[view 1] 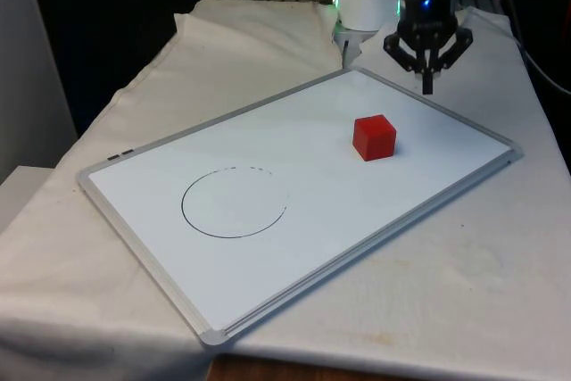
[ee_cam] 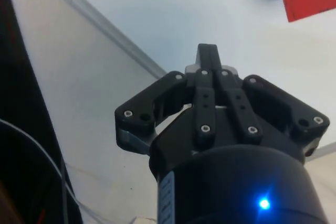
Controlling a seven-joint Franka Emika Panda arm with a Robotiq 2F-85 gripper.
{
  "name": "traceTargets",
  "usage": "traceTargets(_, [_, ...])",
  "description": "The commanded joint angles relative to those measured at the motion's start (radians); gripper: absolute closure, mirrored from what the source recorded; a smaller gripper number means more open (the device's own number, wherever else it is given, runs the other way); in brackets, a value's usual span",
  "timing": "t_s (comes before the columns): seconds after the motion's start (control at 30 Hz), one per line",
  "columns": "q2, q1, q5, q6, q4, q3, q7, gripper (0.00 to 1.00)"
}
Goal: Push the cube into the marked area.
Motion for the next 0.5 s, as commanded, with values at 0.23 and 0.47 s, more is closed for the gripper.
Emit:
traceTargets(0.23, [0.051,-0.016,0.073,0.032,-0.002,-0.006,-0.073,1.0])
traceTargets(0.47, [0.094,-0.027,0.104,0.034,0.008,-0.018,-0.11,1.0])
